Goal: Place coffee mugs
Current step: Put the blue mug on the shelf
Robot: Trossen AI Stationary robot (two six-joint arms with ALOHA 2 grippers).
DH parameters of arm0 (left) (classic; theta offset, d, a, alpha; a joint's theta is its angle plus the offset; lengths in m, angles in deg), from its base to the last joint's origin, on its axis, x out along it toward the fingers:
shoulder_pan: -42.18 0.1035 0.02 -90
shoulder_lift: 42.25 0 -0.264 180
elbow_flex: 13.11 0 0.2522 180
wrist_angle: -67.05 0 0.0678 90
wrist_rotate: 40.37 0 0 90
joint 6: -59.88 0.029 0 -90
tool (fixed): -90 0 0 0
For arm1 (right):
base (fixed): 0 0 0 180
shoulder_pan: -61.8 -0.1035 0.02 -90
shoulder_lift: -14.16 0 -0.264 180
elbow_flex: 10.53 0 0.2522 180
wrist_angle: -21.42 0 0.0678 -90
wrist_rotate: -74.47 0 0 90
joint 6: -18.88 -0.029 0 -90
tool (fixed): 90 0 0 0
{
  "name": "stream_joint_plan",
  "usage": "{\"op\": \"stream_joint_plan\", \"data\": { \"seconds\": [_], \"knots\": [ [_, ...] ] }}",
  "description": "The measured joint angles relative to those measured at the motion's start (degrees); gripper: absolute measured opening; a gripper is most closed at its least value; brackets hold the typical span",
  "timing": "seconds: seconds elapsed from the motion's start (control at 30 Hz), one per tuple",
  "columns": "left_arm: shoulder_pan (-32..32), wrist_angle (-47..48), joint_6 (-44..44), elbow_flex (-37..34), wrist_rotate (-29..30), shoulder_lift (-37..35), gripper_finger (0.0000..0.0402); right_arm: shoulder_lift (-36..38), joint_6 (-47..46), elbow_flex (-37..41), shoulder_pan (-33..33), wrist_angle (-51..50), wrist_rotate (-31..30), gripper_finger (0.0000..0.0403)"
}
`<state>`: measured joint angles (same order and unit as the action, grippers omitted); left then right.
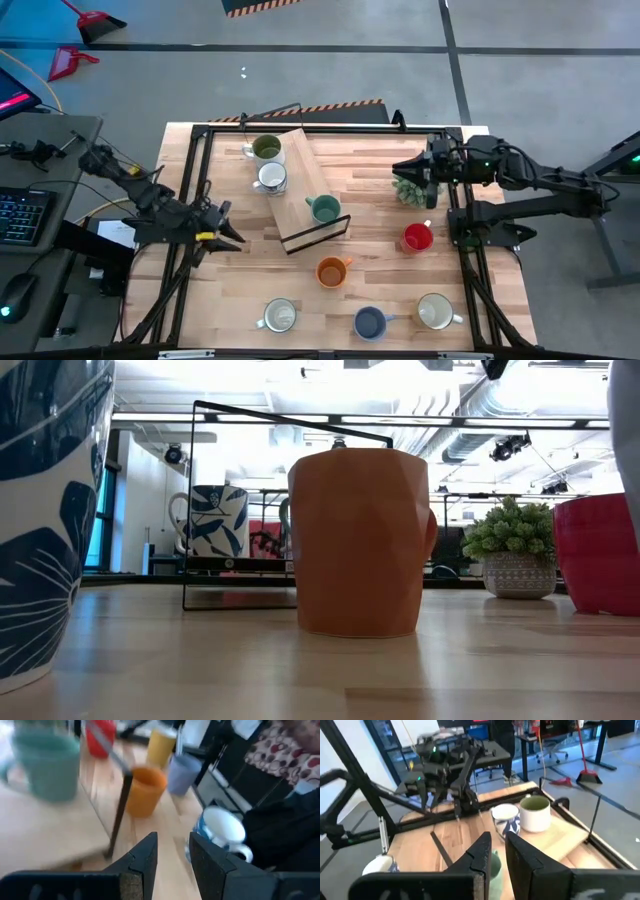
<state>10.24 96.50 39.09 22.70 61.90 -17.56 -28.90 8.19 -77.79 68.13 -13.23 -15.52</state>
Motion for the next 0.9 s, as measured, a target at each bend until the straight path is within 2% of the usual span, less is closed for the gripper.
{"op": "stream_joint_plan", "data": {
  "seconds": [0.1, 0.27, 0.43, 0.53, 0.73, 0.9],
  "knots": [
    [5.5, -0.9, 3.6, 0.0, -3.6, 0.8, 0.0101, 0.8, -2.1, 0.0, 0.0, -3.1, -0.7, 0.0039],
    [15.8, 1.0, 5.8, -0.2, -13.8, 3.5, 0.0099, 1.7, -5.3, 0.0, 0.0, -12.5, -4.9, 0.0039],
    [25.2, -3.8, 6.7, -1.5, -21.4, 7.6, 0.0081, 1.1, -12.6, 0.0, 0.0, -24.0, -7.3, 0.0039],
    [28.1, -6.6, 6.1, -1.5, -22.8, 8.7, 0.0071, 1.0, -17.2, 0.0, 0.0, -29.9, -5.8, 0.0039],
    [31.5, -7.0, 7.0, -1.5, -22.7, 8.6, 0.0061, 0.7, -27.3, 0.0, 0.0, -41.8, 1.1, 0.0039],
    [32.7, -7.0, 9.2, -1.5, -22.5, 8.7, 0.0060, 0.2, -31.1, 0.0, 0.0, -47.7, 1.8, 0.0039]
  ]
}}
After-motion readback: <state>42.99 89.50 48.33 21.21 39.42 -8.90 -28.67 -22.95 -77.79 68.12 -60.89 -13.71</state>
